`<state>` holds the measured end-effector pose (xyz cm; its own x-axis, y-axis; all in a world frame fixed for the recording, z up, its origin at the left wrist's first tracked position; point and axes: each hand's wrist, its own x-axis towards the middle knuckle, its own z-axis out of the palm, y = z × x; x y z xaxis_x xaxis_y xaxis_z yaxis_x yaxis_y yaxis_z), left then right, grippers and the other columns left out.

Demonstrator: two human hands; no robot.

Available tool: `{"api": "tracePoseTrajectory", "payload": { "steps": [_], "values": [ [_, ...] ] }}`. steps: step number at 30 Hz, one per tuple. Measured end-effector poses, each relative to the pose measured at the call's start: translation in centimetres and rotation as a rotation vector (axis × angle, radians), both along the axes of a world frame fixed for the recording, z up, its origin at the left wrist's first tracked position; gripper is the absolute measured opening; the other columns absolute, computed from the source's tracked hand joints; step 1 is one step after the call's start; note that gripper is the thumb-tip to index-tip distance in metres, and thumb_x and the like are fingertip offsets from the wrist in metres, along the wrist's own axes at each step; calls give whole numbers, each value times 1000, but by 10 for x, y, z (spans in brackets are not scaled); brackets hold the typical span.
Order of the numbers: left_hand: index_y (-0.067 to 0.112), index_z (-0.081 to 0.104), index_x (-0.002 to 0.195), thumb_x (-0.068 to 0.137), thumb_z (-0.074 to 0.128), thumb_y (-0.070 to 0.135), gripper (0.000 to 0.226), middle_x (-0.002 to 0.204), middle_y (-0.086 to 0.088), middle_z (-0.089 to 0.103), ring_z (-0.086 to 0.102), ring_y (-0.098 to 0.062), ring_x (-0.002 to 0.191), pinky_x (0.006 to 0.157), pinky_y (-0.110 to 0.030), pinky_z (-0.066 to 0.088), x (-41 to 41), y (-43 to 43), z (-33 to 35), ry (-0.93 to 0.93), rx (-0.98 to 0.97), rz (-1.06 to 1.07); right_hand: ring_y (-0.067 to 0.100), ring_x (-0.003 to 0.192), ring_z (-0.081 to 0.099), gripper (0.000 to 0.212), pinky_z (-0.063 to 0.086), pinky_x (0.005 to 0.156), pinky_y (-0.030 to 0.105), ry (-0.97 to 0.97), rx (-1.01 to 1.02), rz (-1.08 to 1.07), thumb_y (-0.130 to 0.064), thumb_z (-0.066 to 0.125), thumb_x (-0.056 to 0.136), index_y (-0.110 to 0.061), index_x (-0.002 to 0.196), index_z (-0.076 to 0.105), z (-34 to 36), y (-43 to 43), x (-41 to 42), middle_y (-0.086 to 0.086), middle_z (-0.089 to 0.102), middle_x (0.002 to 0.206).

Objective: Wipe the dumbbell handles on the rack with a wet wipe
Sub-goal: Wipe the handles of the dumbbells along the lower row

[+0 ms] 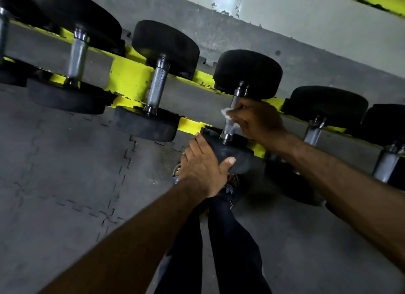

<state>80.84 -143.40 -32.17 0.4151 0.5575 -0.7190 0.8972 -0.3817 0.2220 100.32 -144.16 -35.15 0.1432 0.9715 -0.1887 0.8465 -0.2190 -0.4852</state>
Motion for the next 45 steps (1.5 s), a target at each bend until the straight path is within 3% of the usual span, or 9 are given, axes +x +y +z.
{"api": "tracePoseTrajectory", "payload": {
  "steps": [6, 11, 14, 18, 23, 31, 39, 42, 45],
  "values": [
    [-9, -9, 150, 92, 28, 72, 106, 152, -27, 17, 29, -41, 136, 113, -51, 29, 1, 2, -6, 26, 22, -32, 28, 83, 63, 15, 49, 60, 32, -53, -109, 483, -25, 66, 89, -22, 102, 73, 2, -10, -3, 1, 61, 98],
    [-8, -13, 150, 92, 27, 73, 107, 153, -27, 15, 26, -41, 138, 115, -53, 25, 2, 7, -6, 69, -27, -64, 30, 90, 64, 30, 50, 60, 33, -175, -13, 252, -35, 44, 95, -18, 98, 68, 0, 7, -6, 2, 60, 102],
    [-8, -14, 150, 92, 27, 73, 108, 154, -27, 13, 24, -41, 139, 116, -53, 22, 5, 8, -6, 96, -40, -69, 29, 88, 64, 38, 46, 63, 32, -126, -300, 381, -47, 36, 89, -22, 99, 64, -4, 14, -24, 2, 65, 98],
    [-8, -14, 150, 92, 27, 73, 107, 154, -26, 13, 24, -41, 140, 117, -53, 20, 7, 8, -5, 133, -50, -77, 33, 91, 65, 17, 37, 58, 28, -284, -529, 553, -28, 61, 89, -20, 100, 71, 17, 52, -36, 8, 69, 100],
    [-7, -14, 150, 92, 28, 73, 108, 155, -25, 12, 23, -40, 141, 117, -53, 19, 9, 9, -5, 148, -54, -61, 25, 77, 56, 3, 46, 60, 30, -362, -826, 628, -20, 60, 89, -18, 90, 61, 20, 88, -59, 2, 57, 88],
    [-9, -13, 149, 92, 26, 73, 108, 153, -27, 15, 27, -42, 138, 115, -53, 24, 7, 9, -7, 135, -50, -79, 24, 80, 67, 12, 45, 67, 25, 55, -312, 200, -13, 69, 72, -20, 79, 76, 13, 17, -22, -1, 73, 83],
    [-11, -13, 149, 92, 28, 72, 108, 152, -28, 16, 27, -43, 137, 115, -52, 24, 7, 10, -4, 126, -51, -90, 5, 69, 61, 20, 41, 55, 5, 501, -339, -818, 2, 71, 76, -17, 83, 68, -23, -30, -26, -5, 67, 78],
    [-11, -15, 148, 93, 27, 72, 108, 153, -30, 12, 23, -44, 140, 117, -52, 21, 8, 11, -4, 136, -71, -105, 18, 83, 66, 26, 52, 69, 22, 629, -419, -849, 12, 59, 76, -8, 90, 69, -37, -16, -25, 4, 70, 84],
    [-10, -14, 148, 93, 28, 72, 108, 153, -29, 12, 24, -44, 140, 117, -52, 21, 7, 11, -4, 132, -65, -101, 18, 90, 72, 24, 59, 78, 28, 851, -483, -729, 8, 67, 79, -5, 98, 75, -33, -11, -23, 7, 75, 94]
  ]
}}
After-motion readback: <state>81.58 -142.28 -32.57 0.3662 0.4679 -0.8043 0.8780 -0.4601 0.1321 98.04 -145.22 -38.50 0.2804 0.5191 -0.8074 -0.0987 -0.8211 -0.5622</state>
